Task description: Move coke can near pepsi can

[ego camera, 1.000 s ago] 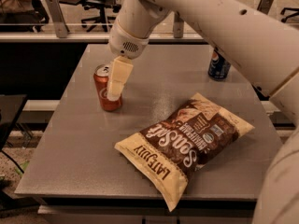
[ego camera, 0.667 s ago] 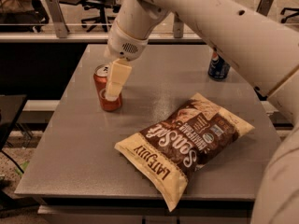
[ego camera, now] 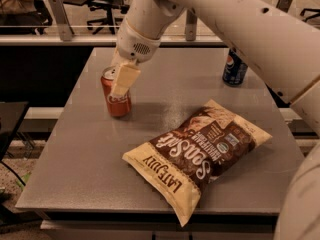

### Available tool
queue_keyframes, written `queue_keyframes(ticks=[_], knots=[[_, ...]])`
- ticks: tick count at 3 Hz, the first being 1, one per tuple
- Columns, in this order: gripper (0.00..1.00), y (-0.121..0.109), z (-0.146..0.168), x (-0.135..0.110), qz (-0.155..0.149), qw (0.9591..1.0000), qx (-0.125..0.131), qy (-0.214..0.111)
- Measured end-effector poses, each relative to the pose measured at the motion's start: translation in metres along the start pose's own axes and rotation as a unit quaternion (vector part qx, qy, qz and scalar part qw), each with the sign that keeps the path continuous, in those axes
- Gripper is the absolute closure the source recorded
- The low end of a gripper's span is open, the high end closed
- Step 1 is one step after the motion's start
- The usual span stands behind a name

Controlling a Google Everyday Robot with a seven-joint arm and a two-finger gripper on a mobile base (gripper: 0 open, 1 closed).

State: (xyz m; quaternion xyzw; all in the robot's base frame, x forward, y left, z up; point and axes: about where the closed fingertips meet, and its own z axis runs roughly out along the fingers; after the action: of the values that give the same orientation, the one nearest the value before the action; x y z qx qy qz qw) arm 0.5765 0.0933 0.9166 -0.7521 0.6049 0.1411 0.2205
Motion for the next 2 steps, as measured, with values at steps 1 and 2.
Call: queue_keyframes(ticks=[1,2], knots=[[0.87,-0.007,-0.014,0.013,0.019,0.9997,0.010,0.007],[1.00,-0.022,-0.034,0.043,0.060,0.9976,0.028,0.022]])
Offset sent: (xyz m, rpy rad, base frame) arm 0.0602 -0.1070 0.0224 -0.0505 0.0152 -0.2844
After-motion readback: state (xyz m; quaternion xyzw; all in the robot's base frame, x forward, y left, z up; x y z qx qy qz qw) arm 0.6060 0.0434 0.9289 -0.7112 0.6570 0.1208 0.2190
